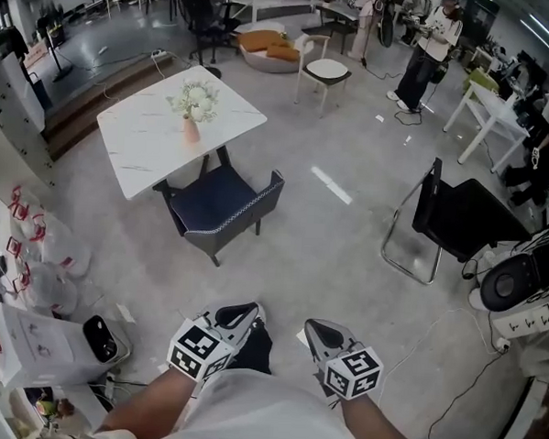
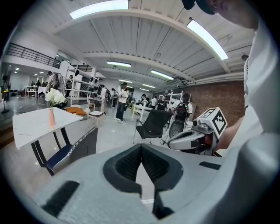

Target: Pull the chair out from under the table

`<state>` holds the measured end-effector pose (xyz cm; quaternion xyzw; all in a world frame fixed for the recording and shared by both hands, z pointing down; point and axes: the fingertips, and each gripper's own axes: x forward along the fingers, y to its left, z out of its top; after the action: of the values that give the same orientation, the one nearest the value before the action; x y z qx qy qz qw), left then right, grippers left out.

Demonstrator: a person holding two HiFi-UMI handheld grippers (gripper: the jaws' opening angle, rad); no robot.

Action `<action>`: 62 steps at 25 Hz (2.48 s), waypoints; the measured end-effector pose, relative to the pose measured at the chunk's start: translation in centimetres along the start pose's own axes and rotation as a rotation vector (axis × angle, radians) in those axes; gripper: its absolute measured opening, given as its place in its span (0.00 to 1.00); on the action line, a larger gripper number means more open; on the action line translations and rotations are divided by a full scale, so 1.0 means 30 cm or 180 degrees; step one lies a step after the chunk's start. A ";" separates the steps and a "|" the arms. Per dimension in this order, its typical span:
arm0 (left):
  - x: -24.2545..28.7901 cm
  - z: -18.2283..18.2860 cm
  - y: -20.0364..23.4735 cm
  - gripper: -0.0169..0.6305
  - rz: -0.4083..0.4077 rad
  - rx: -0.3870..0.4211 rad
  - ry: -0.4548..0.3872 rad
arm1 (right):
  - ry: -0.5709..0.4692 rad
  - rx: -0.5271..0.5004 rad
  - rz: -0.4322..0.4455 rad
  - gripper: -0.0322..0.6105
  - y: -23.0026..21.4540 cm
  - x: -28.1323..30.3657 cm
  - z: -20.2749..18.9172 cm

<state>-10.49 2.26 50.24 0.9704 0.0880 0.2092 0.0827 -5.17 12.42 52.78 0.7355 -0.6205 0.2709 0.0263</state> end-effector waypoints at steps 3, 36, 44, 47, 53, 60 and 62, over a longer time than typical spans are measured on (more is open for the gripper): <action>0.050 0.039 0.107 0.04 0.0054 -0.0042 0.0019 | 0.0062 -0.0043 0.0088 0.06 -0.042 0.114 0.067; 0.254 0.405 1.034 0.04 0.1002 -0.0272 -0.0353 | 0.0247 -0.0813 0.0918 0.06 -0.328 1.026 0.737; 0.275 0.455 1.156 0.04 0.1693 -0.0516 -0.0461 | 0.0279 -0.1001 0.1466 0.06 -0.410 1.200 0.871; 0.296 0.482 1.178 0.04 0.1887 -0.0572 -0.0498 | 0.0334 -0.1119 0.1725 0.06 -0.410 1.251 0.905; 0.370 0.516 1.198 0.04 0.2240 -0.0703 -0.0517 | 0.0378 -0.1334 0.2101 0.06 -0.461 1.299 0.969; 0.391 0.547 1.186 0.04 0.2546 -0.0765 -0.0487 | 0.0448 -0.1382 0.2397 0.06 -0.493 1.308 0.982; 0.390 0.547 1.181 0.04 0.2608 -0.0767 -0.0505 | 0.0455 -0.1380 0.2443 0.06 -0.497 1.303 0.976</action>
<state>11.74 -31.78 47.08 0.9216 -0.3362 0.1583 0.1120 22.61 -30.26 49.13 0.4088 -0.8876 0.1749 0.1203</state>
